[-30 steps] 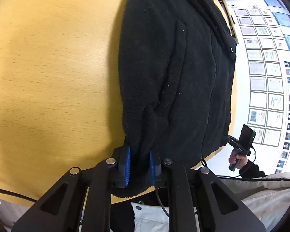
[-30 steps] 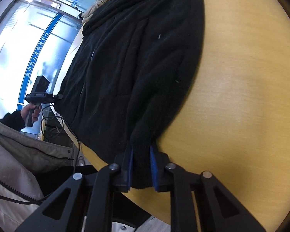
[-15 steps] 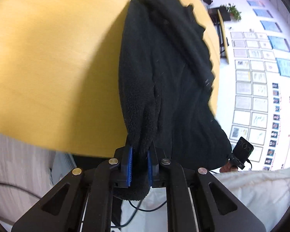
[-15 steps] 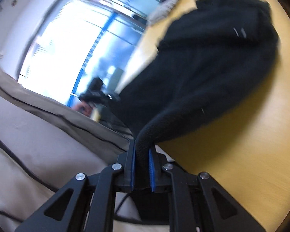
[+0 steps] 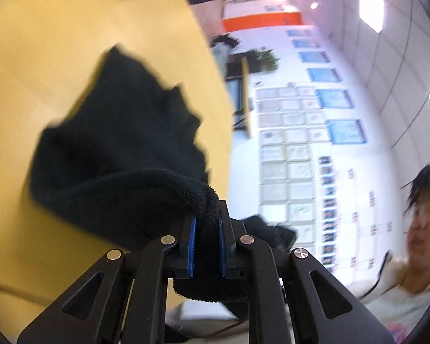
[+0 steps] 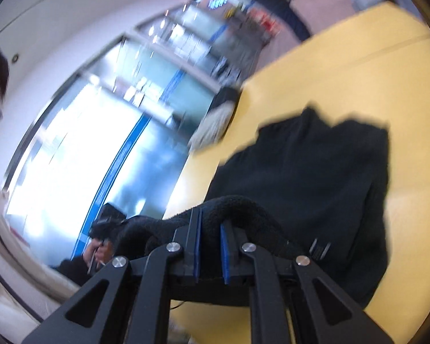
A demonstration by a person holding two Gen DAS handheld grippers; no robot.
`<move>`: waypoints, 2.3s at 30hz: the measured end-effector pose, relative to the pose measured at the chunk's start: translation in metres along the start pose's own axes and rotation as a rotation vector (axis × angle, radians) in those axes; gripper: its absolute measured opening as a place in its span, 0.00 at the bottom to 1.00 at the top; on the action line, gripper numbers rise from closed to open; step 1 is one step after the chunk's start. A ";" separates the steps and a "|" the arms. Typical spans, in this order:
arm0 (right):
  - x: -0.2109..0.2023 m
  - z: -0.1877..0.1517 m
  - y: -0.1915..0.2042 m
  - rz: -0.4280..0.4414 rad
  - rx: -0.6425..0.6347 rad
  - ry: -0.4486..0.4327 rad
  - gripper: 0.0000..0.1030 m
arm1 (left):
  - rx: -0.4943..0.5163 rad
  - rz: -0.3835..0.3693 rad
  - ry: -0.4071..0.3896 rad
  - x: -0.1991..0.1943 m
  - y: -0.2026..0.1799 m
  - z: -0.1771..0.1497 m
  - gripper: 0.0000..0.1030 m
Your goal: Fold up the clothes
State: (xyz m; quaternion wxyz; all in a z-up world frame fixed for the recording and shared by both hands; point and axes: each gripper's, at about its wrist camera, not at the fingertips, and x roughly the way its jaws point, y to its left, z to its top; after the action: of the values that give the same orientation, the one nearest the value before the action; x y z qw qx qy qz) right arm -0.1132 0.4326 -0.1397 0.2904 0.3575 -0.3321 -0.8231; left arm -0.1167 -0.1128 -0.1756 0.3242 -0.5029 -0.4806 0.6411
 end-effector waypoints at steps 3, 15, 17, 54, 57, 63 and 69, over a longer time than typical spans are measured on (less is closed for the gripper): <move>0.002 0.032 -0.016 -0.069 -0.004 -0.088 0.11 | 0.032 -0.019 -0.002 0.008 0.005 0.058 0.11; 0.073 0.071 -0.172 -0.201 0.165 -0.122 0.11 | -0.016 0.089 0.025 0.145 0.099 0.204 0.14; 0.086 0.071 -0.198 -0.215 0.199 -0.117 0.11 | -0.023 0.094 0.034 0.153 0.116 0.213 0.14; 0.113 0.112 -0.173 -0.763 0.086 -0.215 0.78 | 0.793 0.517 0.123 0.219 0.040 0.253 0.71; 0.111 0.095 -0.120 -0.674 -0.028 -0.232 0.82 | 0.899 0.411 0.131 0.207 0.016 0.233 0.77; 0.178 0.023 -0.061 -0.628 -0.168 -0.027 0.83 | 1.109 0.697 0.348 0.280 0.029 0.223 0.65; 0.067 -0.051 -0.044 -0.688 0.060 -0.192 0.76 | 1.111 0.596 0.189 0.177 -0.031 0.213 0.77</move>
State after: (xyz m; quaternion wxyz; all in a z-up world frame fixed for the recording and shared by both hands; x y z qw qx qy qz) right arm -0.1227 0.3949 -0.2260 -0.0469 0.3778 -0.2421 -0.8924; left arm -0.3725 -0.0053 -0.1983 0.3854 -0.4263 0.1151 0.8102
